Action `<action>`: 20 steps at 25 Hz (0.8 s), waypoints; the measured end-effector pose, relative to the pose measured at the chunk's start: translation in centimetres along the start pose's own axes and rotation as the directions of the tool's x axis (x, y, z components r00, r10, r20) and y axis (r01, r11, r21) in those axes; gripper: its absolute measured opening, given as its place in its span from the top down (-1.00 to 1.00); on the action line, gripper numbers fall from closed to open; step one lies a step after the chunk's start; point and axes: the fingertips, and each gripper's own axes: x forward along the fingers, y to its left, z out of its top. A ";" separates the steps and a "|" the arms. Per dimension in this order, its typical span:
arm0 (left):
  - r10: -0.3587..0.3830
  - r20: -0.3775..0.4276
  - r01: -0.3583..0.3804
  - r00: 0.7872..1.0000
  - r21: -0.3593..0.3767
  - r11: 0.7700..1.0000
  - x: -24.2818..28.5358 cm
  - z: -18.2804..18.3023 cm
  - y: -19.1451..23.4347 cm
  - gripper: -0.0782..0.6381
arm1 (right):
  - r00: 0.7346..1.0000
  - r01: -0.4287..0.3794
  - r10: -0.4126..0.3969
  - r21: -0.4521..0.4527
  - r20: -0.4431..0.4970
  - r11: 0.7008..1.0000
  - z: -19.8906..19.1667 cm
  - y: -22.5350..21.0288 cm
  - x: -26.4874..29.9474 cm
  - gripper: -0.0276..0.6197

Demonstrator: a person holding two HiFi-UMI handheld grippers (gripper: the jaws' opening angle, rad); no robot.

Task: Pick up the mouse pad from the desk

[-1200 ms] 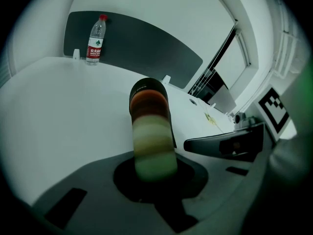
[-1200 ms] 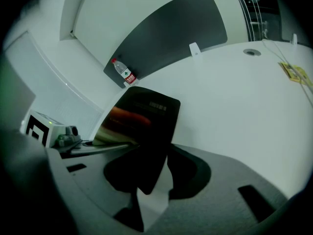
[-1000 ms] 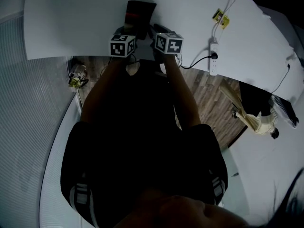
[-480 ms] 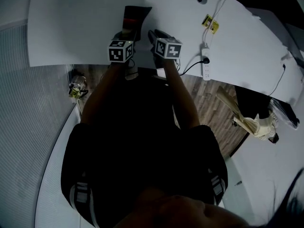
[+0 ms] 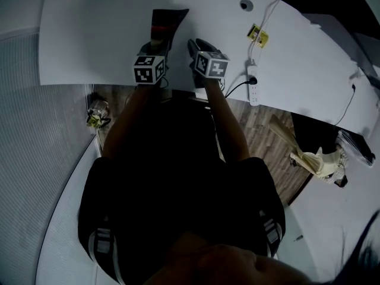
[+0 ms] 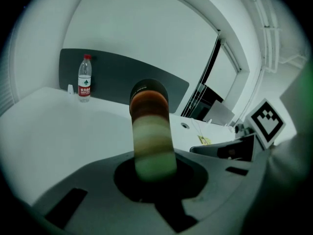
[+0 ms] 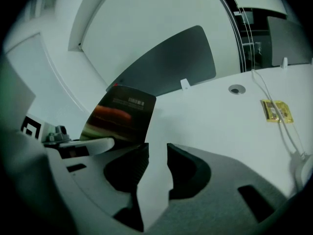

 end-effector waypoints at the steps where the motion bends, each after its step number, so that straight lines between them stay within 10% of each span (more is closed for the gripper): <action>1: 0.003 0.015 -0.003 1.000 0.000 1.000 -0.3 0.5 -0.1 0.70 | 1.000 0.000 0.000 -0.005 0.011 1.000 0.3 0.1 -0.3 0.60; 20: -0.064 0.332 0.026 0.941 0.119 0.993 -10.3 12.1 -0.8 0.70 | 0.935 0.132 -0.102 -0.067 0.340 0.989 8.4 5.4 -9.2 0.67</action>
